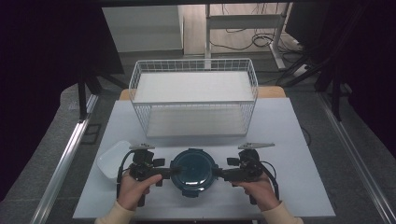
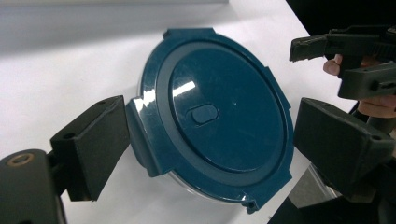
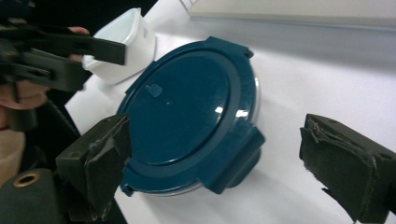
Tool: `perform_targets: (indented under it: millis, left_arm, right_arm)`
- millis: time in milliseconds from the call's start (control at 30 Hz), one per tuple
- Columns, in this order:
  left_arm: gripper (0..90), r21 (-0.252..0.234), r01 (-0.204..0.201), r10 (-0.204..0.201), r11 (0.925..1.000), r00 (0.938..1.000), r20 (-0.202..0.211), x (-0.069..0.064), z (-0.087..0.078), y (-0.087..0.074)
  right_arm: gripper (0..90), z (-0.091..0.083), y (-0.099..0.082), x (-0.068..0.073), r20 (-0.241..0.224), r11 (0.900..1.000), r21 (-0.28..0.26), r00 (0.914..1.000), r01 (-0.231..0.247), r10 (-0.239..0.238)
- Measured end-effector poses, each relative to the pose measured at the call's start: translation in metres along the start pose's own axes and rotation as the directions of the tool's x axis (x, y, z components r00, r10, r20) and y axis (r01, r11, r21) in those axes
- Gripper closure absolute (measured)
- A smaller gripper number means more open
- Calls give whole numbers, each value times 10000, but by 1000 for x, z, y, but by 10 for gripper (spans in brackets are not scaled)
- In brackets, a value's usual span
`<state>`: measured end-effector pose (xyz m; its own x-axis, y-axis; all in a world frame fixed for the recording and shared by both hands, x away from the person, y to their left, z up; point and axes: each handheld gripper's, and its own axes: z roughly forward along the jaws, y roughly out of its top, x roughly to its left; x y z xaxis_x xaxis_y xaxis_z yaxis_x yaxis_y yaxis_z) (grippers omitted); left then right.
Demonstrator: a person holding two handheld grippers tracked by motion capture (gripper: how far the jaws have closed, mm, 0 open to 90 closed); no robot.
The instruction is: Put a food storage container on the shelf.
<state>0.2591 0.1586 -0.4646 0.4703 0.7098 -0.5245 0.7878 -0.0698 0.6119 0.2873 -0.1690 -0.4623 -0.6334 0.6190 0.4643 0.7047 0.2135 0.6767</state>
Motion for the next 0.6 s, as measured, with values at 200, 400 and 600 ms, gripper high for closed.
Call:
perform_targets:
  millis: [200, 400, 600]
  left_arm:
    - [101, 339, 239, -243, 9991, 9996, 137, 9, 11, -1]
    - [103, 563, 518, -530, 9971, 9984, 199, 16, 20, -2]
    - [101, 736, 867, -905, 9935, 9946, 503, 23, 29, -3]
  right_arm:
    - [88, 8, -5, -1, -26, 9991, 61, 9991, -416, 416]
    - [88, 17, -10, -2, 21, 9979, 209, 9981, -613, 613]
    - [87, 29, -12, -2, -73, 9945, 298, 9949, -1003, 1005]
